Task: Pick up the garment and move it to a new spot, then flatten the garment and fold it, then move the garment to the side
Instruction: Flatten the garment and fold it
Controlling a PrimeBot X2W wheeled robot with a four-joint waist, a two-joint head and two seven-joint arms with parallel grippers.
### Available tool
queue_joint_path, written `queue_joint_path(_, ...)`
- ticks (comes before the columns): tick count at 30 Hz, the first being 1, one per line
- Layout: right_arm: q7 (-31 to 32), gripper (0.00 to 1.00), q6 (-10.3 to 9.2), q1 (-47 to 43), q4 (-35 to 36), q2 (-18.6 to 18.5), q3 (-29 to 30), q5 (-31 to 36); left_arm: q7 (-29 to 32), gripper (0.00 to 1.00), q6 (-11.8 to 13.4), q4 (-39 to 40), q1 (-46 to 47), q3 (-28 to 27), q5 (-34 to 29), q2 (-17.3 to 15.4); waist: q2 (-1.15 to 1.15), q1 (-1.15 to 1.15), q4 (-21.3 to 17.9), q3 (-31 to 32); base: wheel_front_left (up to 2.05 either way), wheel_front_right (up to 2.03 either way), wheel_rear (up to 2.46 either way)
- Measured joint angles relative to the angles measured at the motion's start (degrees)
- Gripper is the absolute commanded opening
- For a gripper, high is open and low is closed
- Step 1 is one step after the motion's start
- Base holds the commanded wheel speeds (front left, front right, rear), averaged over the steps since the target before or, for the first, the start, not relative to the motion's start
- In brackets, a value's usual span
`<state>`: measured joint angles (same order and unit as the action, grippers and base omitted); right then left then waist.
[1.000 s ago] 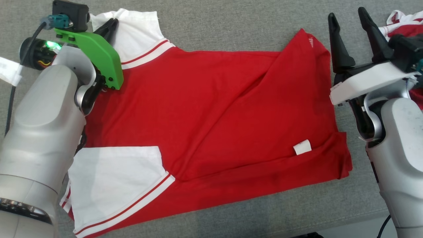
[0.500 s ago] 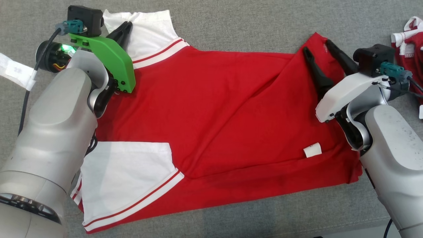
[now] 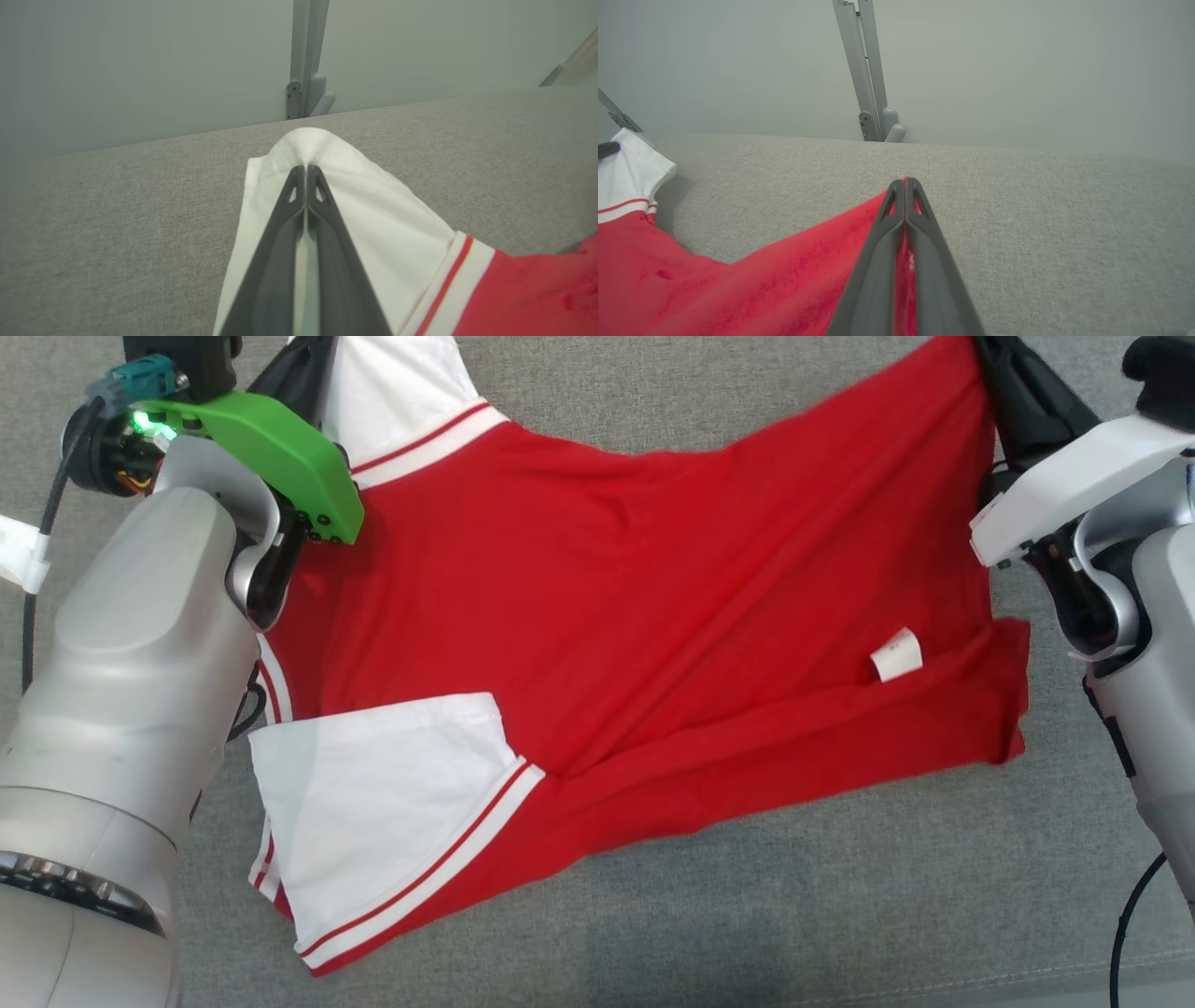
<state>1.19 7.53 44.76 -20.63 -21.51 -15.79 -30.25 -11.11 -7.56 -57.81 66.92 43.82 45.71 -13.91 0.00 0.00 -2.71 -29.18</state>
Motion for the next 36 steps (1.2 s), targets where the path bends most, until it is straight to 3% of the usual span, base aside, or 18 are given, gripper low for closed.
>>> queue_joint_path(10,-0.23,0.00,-0.01,-3.94,2.57,-1.01,0.96,-3.48,-3.63,0.00,0.02,4.72,0.80,-4.09,0.55,-0.54,0.00,0.00,1.14,1.20,0.00,0.00,0.00)
queue_joint_path(15,-0.15,0.00,-0.01,-10.85,8.05,-1.64,1.87,-6.69,-3.68,0.00,2.41,16.39,-4.77,-8.28,-2.31,-3.05,0.00,0.00,1.33,1.24,0.00,0.00,0.00)
queue_joint_path(21,-1.82,0.00,-0.01,-19.62,15.85,-2.18,5.12,-7.94,-3.77,0.00,7.32,38.67,-18.79,-12.70,-7.54,-7.06,0.00,0.00,1.40,1.70,0.00,0.00,0.00)
queue_joint_path(31,-5.54,0.00,-0.04,-33.35,21.52,1.37,11.16,-9.44,-3.85,0.00,19.57,70.59,-48.64,-16.70,-9.43,-10.95,0.00,-0.01,3.00,2.74,0.00,0.00,0.00)
queue_joint_path(36,-7.05,0.00,-0.04,-36.94,20.38,3.59,13.33,-10.58,-2.92,0.00,21.69,73.41,-57.46,-16.00,-6.30,-11.06,0.00,-0.01,3.91,3.16,0.00,0.00,0.00)
